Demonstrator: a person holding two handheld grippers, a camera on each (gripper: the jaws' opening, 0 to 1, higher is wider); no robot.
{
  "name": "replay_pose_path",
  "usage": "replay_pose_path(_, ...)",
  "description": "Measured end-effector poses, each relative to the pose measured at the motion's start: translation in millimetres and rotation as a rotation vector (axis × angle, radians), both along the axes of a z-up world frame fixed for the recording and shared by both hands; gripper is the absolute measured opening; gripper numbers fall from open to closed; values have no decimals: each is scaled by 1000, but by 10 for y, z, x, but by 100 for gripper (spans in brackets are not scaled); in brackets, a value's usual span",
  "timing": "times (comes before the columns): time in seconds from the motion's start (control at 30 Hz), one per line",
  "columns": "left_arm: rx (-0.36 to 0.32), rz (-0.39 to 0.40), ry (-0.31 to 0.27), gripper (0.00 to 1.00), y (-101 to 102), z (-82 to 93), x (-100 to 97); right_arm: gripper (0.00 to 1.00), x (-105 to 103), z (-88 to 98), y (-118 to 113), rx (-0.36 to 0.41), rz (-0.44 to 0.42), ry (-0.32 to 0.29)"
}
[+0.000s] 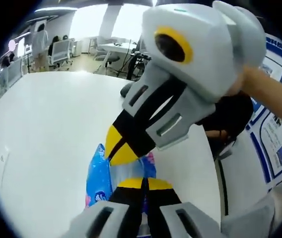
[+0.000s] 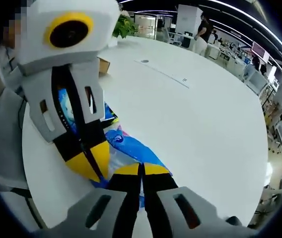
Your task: Operate the shoe box by opening the lid, removing the specified soft item, and placing it in the target area until the item is outside and the box remains undamaged.
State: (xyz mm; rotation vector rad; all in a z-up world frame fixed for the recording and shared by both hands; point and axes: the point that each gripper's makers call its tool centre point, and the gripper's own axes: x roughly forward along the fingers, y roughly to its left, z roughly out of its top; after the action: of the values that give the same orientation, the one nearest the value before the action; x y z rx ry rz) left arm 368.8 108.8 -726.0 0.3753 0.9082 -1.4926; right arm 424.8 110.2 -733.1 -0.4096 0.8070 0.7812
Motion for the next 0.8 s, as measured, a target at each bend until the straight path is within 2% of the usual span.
replay_pose_path(0.3,2,14,-20,0,50,4,18,0,0,0,41,-11,-2,-6)
replay_pose_path(0.37,4,19,-54,4,67,-4,46,0,5,4,38,-22,-6,-14)
replay_pose_path(0.47,5,25,-58,12,95,4,42,1,9,33,29,-28,-13,-27)
replay_pose_path(0.67,-8,43,-49,15,154,124,26,9,-2,118,2,-35,-40,-46)
replay_pose_path(0.8,-11,34,-72,18,215,217,-5,13,-58,187,8,-30,-47,-44)
